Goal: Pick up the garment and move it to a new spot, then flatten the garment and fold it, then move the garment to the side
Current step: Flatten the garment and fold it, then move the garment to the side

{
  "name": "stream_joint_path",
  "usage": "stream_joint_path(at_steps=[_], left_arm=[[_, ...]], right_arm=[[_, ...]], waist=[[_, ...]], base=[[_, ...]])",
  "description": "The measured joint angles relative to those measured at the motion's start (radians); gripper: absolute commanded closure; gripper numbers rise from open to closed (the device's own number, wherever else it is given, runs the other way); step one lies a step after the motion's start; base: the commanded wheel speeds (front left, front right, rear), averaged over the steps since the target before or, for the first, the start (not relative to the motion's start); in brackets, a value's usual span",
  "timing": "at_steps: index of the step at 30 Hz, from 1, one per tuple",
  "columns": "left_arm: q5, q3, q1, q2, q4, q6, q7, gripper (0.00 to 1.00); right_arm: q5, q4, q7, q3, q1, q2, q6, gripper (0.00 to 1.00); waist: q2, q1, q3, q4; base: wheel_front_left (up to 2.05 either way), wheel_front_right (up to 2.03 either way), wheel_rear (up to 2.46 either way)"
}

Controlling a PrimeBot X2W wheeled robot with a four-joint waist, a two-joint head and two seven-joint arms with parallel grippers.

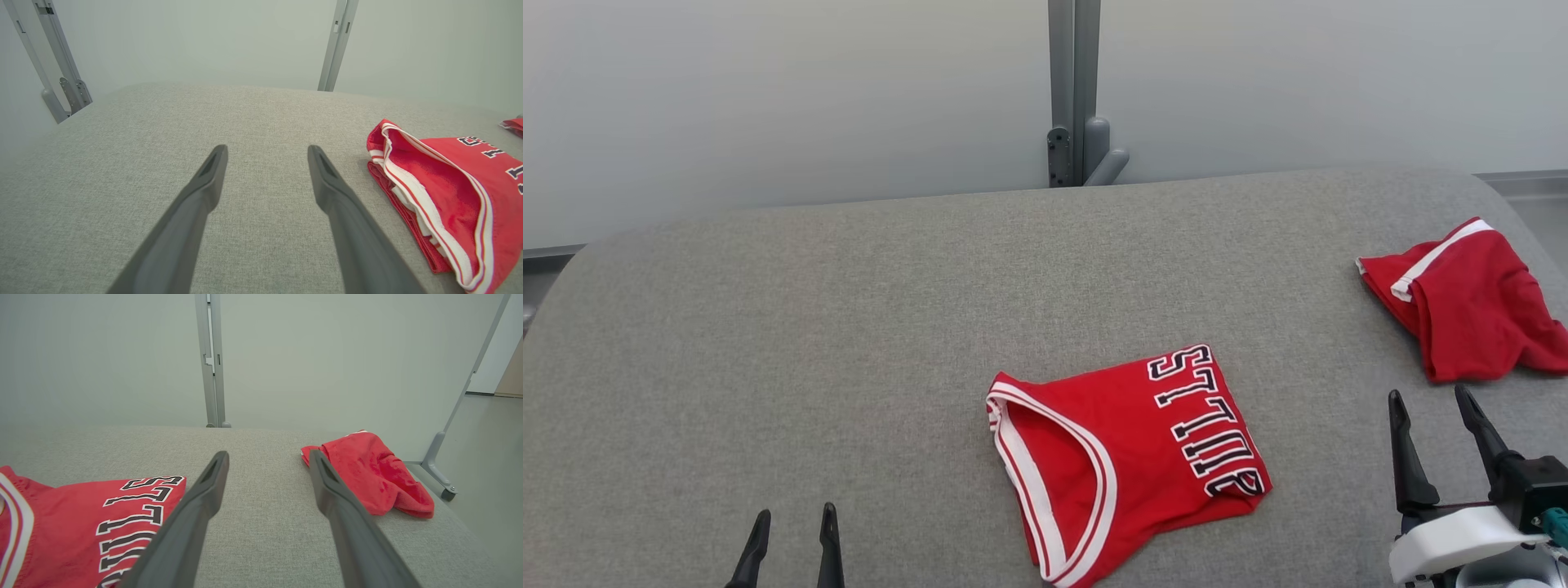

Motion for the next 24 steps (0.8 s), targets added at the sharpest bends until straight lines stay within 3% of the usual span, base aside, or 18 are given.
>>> stream_joint_path(at_steps=[18, 21, 24], left_arm=[[0.01, -0.007, 0.012, 0.0, -0.003, -0.027, 0.0, 0.0], [0.012, -0.007, 0.012, 0.0, -0.007, -0.027, 0.0, 0.0], [0.012, -0.008, 0.012, 0.0, -0.011, -0.027, 0.0, 0.0]], right_arm=[[0.012, 0.057, 0.0, 0.003, 0.002, 0.034, 0.0, 0.0], [0.058, 0.066, 0.001, 0.042, -0.035, 0.032, 0.0, 0.0], [0.12, 0.071, 0.09, 0.133, -0.093, -0.005, 0.0, 0.0]], waist=[[0.0, 0.0, 0.002, 0.008], [0.0, 0.0, 0.01, 0.009], [0.0, 0.0, 0.02, 0.009]], base=[[0.0, 0.0, 0.0], [0.0, 0.0, 0.0], [0.0, 0.0, 0.0]])
